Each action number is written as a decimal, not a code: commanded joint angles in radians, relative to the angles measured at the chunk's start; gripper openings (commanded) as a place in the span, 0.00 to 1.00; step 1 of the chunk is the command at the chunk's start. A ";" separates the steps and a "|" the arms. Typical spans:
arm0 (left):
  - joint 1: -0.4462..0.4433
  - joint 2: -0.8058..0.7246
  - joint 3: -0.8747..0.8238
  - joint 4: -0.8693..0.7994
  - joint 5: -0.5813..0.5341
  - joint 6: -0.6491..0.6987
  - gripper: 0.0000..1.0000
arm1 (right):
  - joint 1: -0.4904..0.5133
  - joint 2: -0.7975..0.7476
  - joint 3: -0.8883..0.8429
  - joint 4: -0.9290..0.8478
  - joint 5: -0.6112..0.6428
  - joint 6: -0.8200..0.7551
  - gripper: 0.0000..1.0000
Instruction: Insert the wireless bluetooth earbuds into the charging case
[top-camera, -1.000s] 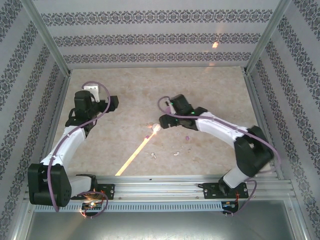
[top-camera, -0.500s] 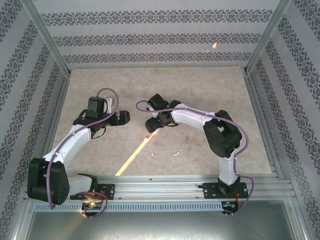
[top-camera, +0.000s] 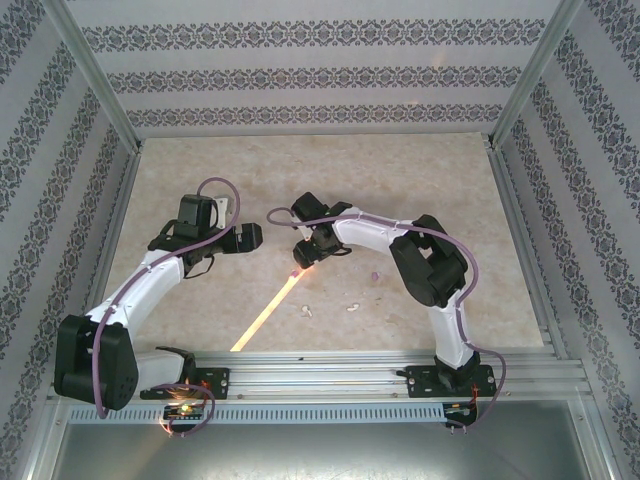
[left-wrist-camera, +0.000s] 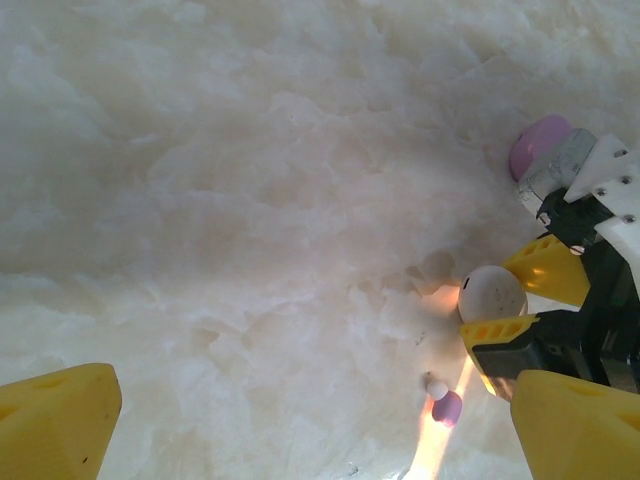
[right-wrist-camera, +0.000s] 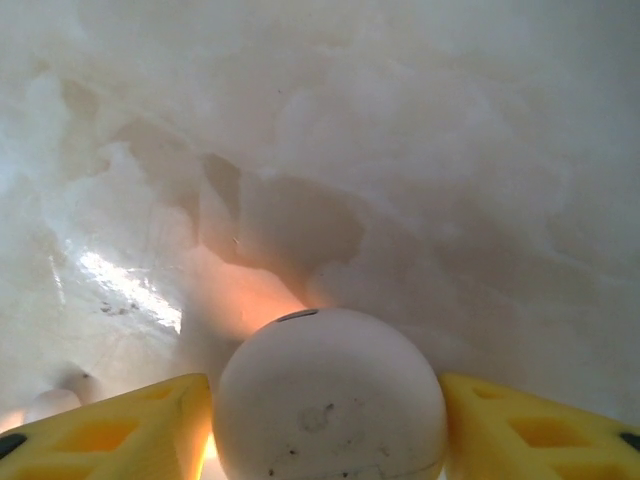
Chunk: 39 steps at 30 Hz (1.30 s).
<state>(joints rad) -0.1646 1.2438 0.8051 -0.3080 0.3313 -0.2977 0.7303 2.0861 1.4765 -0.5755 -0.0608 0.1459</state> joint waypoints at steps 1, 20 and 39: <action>-0.011 -0.001 -0.001 -0.013 -0.015 -0.018 1.00 | -0.001 0.011 0.006 -0.013 -0.001 -0.023 0.54; -0.014 0.030 0.196 -0.048 0.427 -0.137 0.90 | -0.009 -0.458 -0.274 0.276 -0.141 -0.216 0.38; -0.163 0.177 0.327 -0.040 0.673 -0.273 0.65 | -0.011 -0.694 -0.405 0.402 -0.257 -0.261 0.36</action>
<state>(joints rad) -0.3054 1.4040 1.1015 -0.3489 0.9718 -0.5480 0.7284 1.4368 1.0824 -0.2119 -0.2832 -0.1051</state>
